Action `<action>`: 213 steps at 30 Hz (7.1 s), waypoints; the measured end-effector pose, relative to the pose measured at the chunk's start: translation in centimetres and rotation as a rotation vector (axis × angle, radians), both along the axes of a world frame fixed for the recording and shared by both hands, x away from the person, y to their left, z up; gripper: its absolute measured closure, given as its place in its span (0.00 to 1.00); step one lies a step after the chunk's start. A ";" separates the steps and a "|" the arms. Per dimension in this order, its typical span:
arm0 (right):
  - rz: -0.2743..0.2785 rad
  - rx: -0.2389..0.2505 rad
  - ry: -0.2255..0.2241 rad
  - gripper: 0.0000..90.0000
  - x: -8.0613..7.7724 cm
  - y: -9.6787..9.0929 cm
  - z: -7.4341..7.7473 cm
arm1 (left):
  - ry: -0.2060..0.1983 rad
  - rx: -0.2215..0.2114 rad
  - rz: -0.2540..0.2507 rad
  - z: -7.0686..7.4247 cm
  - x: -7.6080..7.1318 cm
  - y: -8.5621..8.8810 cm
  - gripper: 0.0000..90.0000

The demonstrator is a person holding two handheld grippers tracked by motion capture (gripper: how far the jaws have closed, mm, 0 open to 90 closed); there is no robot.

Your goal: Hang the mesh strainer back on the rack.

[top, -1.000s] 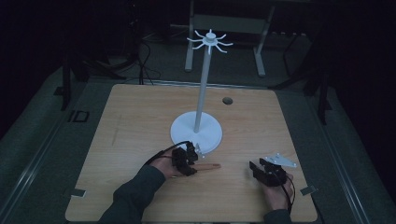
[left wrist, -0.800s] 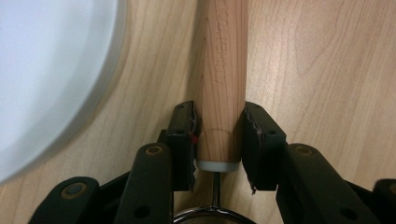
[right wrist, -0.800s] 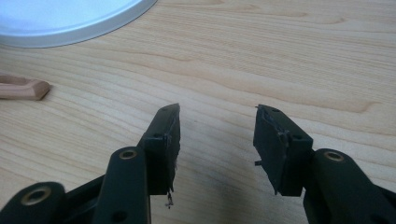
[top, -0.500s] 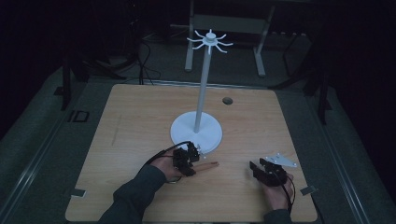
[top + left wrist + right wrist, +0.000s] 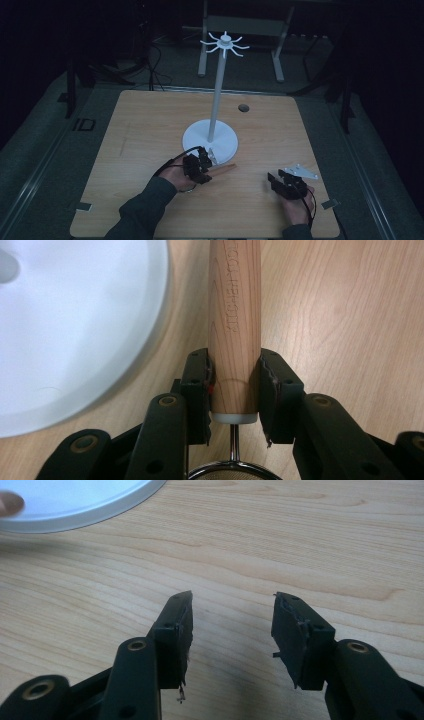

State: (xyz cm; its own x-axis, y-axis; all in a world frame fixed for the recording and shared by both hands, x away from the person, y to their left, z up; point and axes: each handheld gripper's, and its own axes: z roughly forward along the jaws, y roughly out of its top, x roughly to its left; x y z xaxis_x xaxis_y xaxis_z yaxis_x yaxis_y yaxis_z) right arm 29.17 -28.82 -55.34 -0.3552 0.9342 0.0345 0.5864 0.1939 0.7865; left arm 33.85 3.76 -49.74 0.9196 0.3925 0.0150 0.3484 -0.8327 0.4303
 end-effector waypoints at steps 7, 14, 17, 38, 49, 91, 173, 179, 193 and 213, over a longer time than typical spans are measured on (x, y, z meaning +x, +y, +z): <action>-0.001 0.000 0.000 0.56 0.0 0.1 0.0 | -0.036 -0.045 0.041 0.9 0.0 0.5 0.76; -0.002 -0.001 -0.001 0.56 0.0 0.0 0.0 | -0.085 -0.100 0.088 1.8 -0.1 1.0 0.77; -0.002 -0.002 0.000 0.56 0.0 0.0 0.0 | -0.104 -0.132 0.114 2.3 -0.1 1.2 0.77; -0.006 0.009 -0.008 0.55 -0.1 0.0 0.0 | -0.204 -0.253 0.213 4.1 -0.6 1.6 0.77; -0.011 0.010 -0.009 0.55 0.0 0.0 -0.1 | -0.244 -0.309 0.258 5.3 -0.6 2.3 0.77; -0.032 0.008 -0.011 0.54 0.0 -0.3 -0.2 | -0.389 -0.474 0.399 8.7 -1.5 4.4 0.77; -0.045 0.004 -0.016 0.54 0.0 -0.3 -0.2 | -0.456 -0.699 0.457 14.8 -1.8 6.2 0.77; -0.046 0.005 -0.016 0.54 0.0 -0.3 -0.2 | -0.463 -0.710 0.465 15.2 -1.7 6.4 0.77; -0.046 0.005 -0.017 0.54 0.0 -0.3 -0.2 | -0.472 -0.757 0.505 15.6 -1.3 6.9 0.77; -0.047 0.002 -0.015 0.54 0.0 -0.3 -0.2 | -0.479 -0.805 0.532 16.4 -1.3 7.3 0.77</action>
State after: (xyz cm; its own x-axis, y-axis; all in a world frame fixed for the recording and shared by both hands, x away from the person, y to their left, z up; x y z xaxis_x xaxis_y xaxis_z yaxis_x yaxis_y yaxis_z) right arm 29.18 -29.15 -55.56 -0.3113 0.9498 0.0316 0.5829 0.1646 0.7957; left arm 32.56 11.06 -33.35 0.5953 0.7956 -0.1128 0.2320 -0.0357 0.9721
